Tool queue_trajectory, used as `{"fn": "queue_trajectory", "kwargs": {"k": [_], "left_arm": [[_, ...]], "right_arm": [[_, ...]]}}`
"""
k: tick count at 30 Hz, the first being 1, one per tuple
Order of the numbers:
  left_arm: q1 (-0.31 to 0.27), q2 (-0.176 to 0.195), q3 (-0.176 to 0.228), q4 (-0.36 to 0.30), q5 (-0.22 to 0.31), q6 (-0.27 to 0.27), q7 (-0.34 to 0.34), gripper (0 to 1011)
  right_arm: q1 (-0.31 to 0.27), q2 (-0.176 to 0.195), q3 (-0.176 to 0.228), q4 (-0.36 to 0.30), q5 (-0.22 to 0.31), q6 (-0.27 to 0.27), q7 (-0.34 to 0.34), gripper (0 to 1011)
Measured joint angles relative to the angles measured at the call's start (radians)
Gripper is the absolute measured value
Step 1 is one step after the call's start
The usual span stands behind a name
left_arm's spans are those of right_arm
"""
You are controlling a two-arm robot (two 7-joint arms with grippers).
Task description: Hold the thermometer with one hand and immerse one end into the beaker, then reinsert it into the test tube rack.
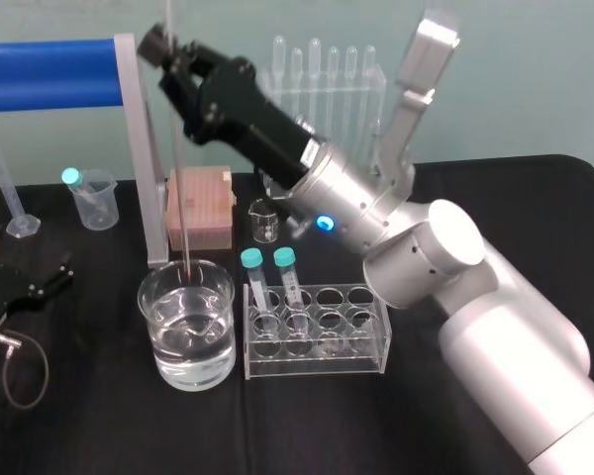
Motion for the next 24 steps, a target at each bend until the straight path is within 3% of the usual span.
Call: {"fn": "queue_trajectory", "kwargs": {"k": [6,12,24], "left_arm": [[0.0,0.0,0.0,0.0,0.0,0.0,0.0,1008],[0.0,0.0,0.0,0.0,0.0,0.0,0.0,1008],[0.0,0.0,0.0,0.0,0.0,0.0,0.0,1008]], "right_arm": [[0.014,0.001,-0.034,0.053,-0.015,-0.024,0.023,57],[0.029,-0.01,-0.064,0.146,-0.024,-0.055,0.057,57],[0.045,-0.025,-0.072,0.242,-0.033,-0.089,0.087,57]]}}
